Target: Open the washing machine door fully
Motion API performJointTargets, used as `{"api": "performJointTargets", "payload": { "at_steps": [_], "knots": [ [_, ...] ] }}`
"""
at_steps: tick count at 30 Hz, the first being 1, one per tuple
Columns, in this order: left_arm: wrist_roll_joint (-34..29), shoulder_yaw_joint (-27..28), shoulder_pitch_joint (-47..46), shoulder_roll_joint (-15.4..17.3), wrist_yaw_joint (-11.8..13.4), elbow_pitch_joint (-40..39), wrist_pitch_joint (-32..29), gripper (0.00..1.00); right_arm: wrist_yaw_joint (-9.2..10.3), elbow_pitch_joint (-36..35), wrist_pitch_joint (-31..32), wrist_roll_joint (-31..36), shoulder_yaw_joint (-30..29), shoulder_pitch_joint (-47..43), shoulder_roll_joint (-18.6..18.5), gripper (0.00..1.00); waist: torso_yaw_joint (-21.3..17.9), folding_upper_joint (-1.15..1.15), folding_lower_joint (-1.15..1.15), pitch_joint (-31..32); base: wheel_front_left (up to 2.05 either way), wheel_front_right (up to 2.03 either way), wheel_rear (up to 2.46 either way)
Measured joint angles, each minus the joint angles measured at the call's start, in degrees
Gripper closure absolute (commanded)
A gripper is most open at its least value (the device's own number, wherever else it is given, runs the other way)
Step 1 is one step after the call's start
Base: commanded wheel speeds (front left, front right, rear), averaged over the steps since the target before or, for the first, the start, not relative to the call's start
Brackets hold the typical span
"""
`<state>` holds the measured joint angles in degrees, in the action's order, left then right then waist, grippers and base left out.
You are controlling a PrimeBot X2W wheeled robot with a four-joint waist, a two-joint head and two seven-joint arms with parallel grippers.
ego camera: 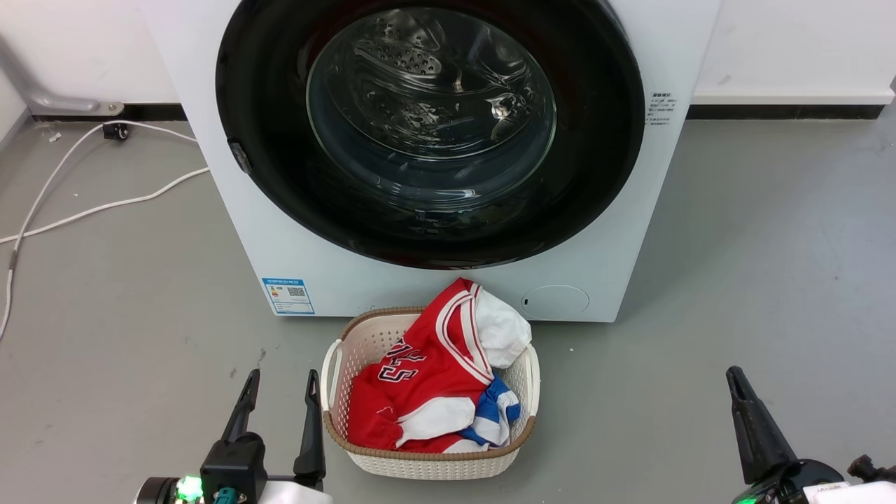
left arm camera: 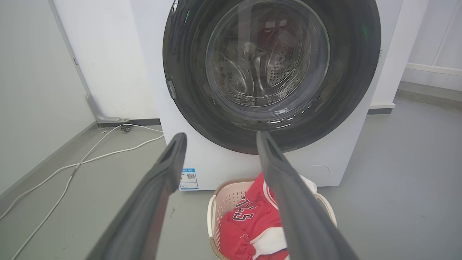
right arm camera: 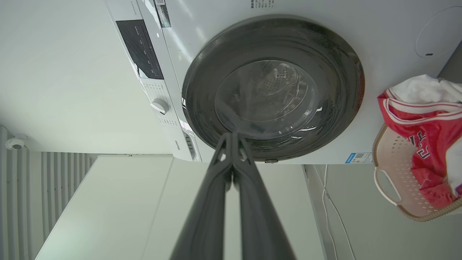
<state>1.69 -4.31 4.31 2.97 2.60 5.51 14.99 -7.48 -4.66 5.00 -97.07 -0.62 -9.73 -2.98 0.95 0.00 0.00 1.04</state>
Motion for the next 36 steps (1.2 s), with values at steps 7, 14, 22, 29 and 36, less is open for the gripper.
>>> {"api": "performJointTargets", "payload": {
  "at_steps": [7, 14, 22, 29, 36],
  "knots": [
    [-0.07, -0.18, 0.00, -0.01, -0.01, -0.19, 0.00, 0.00, 0.00, 0.07, -1.36, -0.33, -0.88, -0.11, 0.03, 1.00, 0.19, 0.00, 0.00, -0.34, 0.00, 0.00, 0.00],
    [-0.52, -0.29, -0.39, -0.01, -0.07, -0.62, 0.00, 0.00, 0.00, 1.74, -2.03, -1.98, -6.98, 2.43, 0.05, 1.00, 0.77, 0.00, 0.00, -2.00, 0.00, 0.00, 0.00],
    [-1.03, -0.20, -4.64, 0.32, -0.59, -1.91, 0.07, 0.00, 0.00, 6.75, 0.52, -2.55, -14.39, 15.14, -2.55, 1.00, 1.17, 0.00, 0.00, -7.83, 0.00, 0.00, 0.00],
    [-1.10, -0.24, -9.62, 0.64, -1.44, -2.80, 0.08, 0.00, 0.00, 12.56, 4.13, -3.53, -17.66, 29.38, -7.06, 1.00, 1.42, 0.00, 0.00, -14.59, 0.00, 0.00, 0.00],
    [-1.10, -0.09, -14.30, 1.29, -2.15, -3.72, 0.08, 0.00, 0.00, 19.27, 8.47, -4.03, -16.74, 43.24, -11.62, 1.00, 1.79, 0.00, 0.00, -21.28, 0.00, 0.00, 0.00]
  ]
}}
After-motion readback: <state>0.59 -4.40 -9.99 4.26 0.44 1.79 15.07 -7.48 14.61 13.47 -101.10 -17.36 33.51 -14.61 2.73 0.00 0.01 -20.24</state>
